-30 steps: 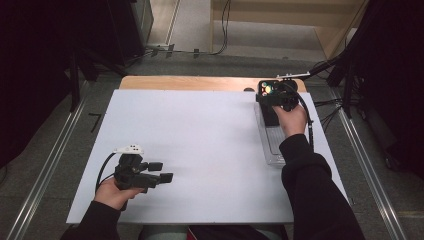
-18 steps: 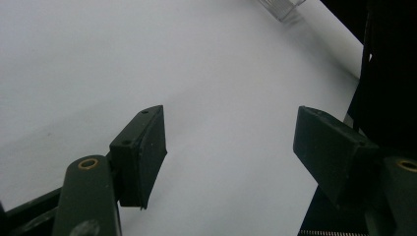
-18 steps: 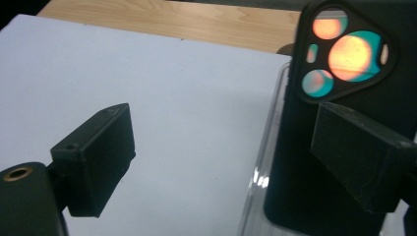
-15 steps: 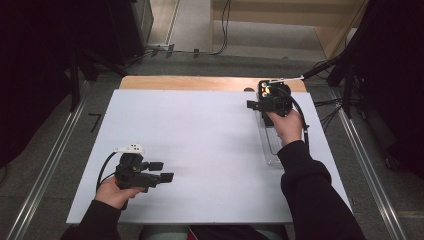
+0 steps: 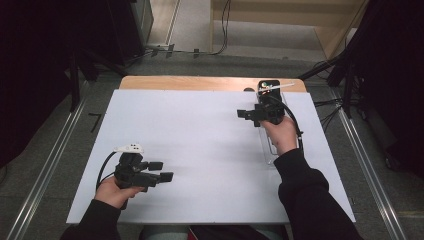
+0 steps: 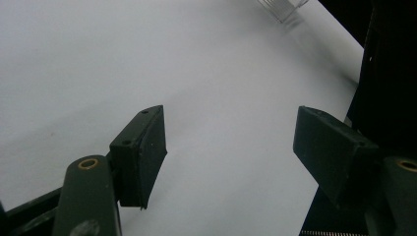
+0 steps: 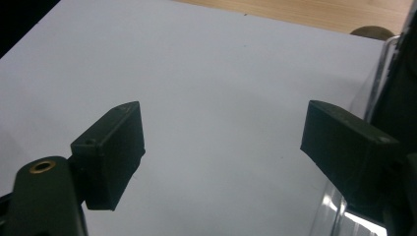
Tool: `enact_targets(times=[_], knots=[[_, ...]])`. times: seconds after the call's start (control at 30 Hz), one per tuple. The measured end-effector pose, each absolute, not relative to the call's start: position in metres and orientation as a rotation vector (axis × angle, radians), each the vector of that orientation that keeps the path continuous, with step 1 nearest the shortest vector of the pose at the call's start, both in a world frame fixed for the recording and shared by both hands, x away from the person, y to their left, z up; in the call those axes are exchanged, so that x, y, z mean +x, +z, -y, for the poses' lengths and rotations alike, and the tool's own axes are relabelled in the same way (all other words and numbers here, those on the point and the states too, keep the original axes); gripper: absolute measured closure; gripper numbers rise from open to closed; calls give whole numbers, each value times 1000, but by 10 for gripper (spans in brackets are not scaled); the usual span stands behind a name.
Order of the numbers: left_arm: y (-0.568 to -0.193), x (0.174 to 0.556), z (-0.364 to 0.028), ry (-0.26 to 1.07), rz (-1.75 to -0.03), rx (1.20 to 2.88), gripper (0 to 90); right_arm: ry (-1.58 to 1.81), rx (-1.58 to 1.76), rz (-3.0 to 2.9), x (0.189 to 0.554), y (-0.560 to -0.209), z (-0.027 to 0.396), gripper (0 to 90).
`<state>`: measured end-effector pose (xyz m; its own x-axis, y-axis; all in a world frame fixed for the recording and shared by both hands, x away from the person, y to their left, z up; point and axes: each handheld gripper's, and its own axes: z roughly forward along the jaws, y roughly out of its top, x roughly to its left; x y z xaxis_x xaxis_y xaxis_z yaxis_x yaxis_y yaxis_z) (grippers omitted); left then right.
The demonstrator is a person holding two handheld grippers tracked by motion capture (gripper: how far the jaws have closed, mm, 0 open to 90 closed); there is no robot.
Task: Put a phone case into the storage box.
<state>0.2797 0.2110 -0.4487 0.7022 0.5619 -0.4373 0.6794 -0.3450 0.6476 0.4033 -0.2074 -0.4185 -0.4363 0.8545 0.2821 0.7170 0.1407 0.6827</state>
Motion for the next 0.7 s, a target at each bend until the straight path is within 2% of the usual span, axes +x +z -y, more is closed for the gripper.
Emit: enact_targets(times=[0.7], knots=[[-448,280,-210,-184,-923,2047,285,1232,1362,-2424,380,-430,188,177]])
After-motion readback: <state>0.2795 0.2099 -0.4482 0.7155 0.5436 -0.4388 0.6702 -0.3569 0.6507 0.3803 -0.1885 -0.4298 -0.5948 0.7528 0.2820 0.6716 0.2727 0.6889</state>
